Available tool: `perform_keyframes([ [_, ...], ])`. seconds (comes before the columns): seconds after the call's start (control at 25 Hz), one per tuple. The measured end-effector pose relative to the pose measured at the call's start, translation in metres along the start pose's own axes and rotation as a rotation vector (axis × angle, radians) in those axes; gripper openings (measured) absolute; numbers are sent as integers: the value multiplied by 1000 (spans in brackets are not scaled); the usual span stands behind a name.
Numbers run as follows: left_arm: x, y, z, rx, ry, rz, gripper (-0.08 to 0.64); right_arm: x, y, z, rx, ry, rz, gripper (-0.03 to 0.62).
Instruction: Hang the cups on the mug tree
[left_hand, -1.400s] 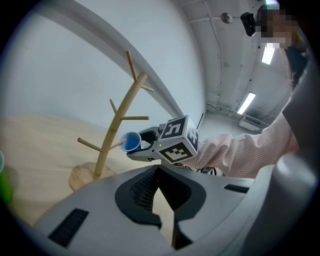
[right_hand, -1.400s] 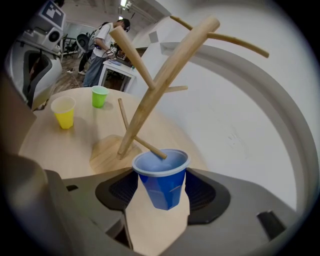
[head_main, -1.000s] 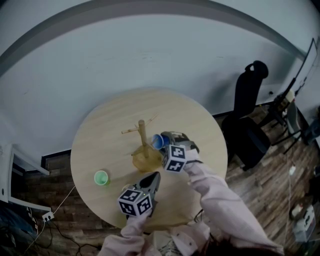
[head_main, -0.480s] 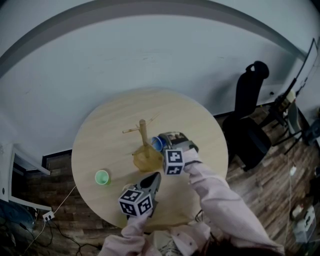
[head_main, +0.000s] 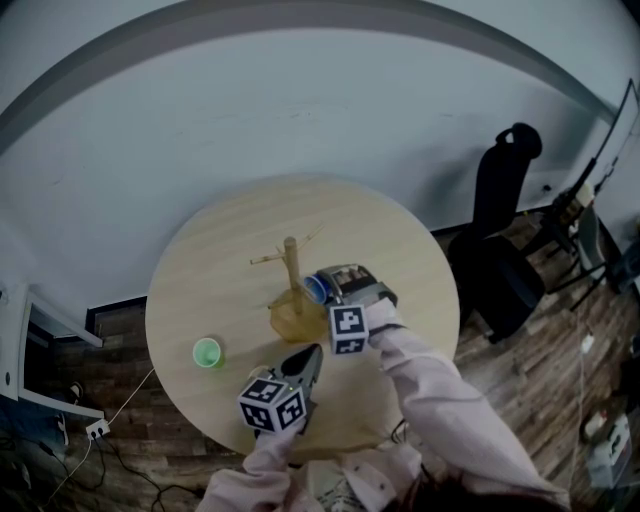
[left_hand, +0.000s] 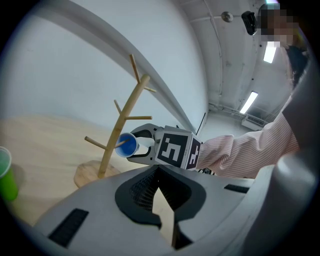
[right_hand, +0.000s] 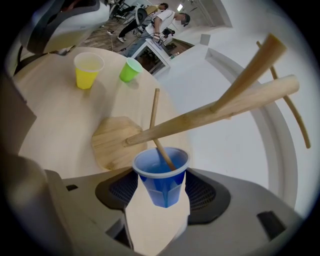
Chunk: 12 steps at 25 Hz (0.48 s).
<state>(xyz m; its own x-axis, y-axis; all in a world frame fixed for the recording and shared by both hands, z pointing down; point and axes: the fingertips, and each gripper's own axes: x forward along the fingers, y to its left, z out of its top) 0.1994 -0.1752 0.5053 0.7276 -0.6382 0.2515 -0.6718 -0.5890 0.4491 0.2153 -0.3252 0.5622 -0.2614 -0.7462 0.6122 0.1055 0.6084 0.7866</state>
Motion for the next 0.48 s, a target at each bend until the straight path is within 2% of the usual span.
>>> perform_keyframes([
  [0.48,-3,5,-1,-7,-2,6,2,2,3,12,-71,-7,-42,291],
])
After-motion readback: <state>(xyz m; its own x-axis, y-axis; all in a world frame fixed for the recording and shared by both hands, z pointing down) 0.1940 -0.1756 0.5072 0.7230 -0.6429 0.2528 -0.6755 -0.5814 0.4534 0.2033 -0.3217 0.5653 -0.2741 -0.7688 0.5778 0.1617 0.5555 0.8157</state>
